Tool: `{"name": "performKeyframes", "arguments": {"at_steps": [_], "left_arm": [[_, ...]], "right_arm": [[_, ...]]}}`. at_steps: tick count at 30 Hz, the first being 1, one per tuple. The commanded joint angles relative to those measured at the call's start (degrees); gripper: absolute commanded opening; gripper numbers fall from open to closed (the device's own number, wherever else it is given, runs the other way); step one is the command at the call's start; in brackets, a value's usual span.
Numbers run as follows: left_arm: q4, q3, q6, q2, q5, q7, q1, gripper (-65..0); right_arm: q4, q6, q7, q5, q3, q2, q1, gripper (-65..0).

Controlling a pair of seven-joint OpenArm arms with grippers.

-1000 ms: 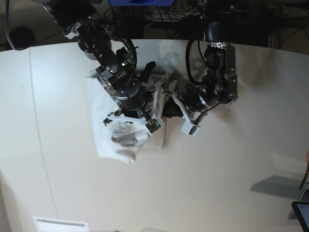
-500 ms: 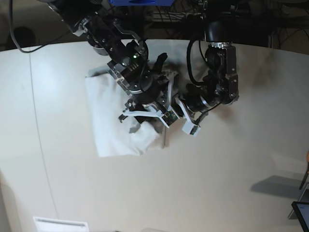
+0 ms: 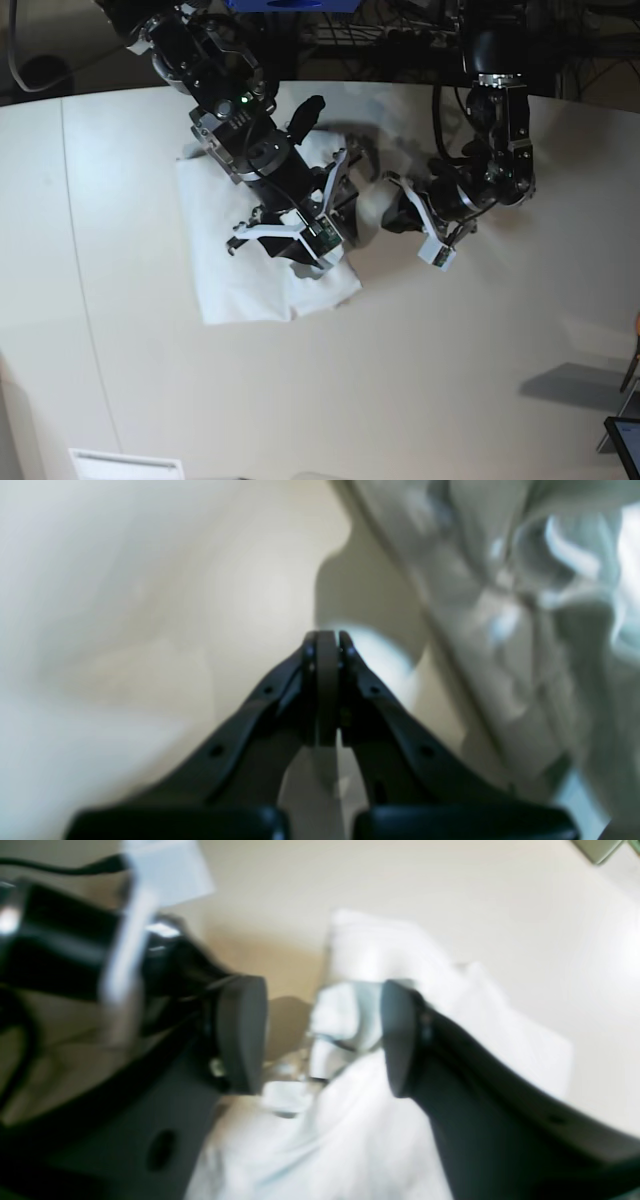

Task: Fold the T-shirt properly
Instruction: 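Press the folded bundle with the right gripper and raise the left gripper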

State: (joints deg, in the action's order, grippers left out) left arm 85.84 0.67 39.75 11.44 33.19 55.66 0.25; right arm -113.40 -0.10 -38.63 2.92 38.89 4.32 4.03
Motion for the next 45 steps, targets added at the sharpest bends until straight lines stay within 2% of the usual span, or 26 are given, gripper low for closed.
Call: {"name": "performKeyframes", "arguments": {"at_steps": [1,2,3,7,11,16,22,30,39,42,45], "left_arm": [[2.2,1.66,0.25,1.17,0.17,-0.23,0.14,-65.0],[3.43,3.42,0.25,1.35,0.17,-0.14,1.02,-65.0],[4.49,5.09,0.25,1.44,0.17,-0.05,1.81,-65.0],[8.27,10.54,0.25,1.7,0.17,0.03,4.45,-65.0],[11.7,11.51,0.25,1.7,0.17,0.03,5.95,-65.0],[13.81,11.86,0.25,1.35,0.17,2.93,6.47,-65.0],[14.07,11.86,0.25,1.26,0.17,3.2,6.47,-65.0],[13.98,11.95,0.25,1.52,0.17,3.2,6.83,-65.0],[13.72,11.95,0.25,1.61,0.17,3.2,6.3,-65.0],[13.63,11.95,0.25,1.61,0.17,3.2,6.3,-65.0],[13.63,11.95,0.25,1.61,0.17,3.2,6.3,-65.0]], "right_arm": [[-1.36,-0.12,2.46,0.03,-1.4,-0.58,-0.03,-49.0],[-1.28,-0.12,3.07,-0.06,-3.25,-0.76,0.67,-58.5],[-1.1,-0.12,3.16,-0.06,-4.83,-0.93,1.11,-64.7],[0.31,-0.03,3.07,-0.15,-6.67,-0.93,0.85,-62.8],[3.12,-0.03,3.07,-0.24,-6.59,-1.02,-1.53,-62.8],[7.43,-0.03,3.07,-4.81,-6.94,-0.76,-4.96,-62.8],[12.53,-0.12,3.07,-10.61,-6.59,-1.28,-9.26,-62.8],[19.91,-0.12,3.34,-12.02,-4.74,-5.68,-11.99,-62.8],[30.99,-0.12,6.76,-12.02,-3.25,-7.53,-13.31,-62.8],[29.23,-0.03,6.68,-12.02,-3.16,-7.35,-13.48,-62.8],[22.46,-0.03,6.15,-12.02,-3.16,-6.91,-13.4,-62.8]]}}
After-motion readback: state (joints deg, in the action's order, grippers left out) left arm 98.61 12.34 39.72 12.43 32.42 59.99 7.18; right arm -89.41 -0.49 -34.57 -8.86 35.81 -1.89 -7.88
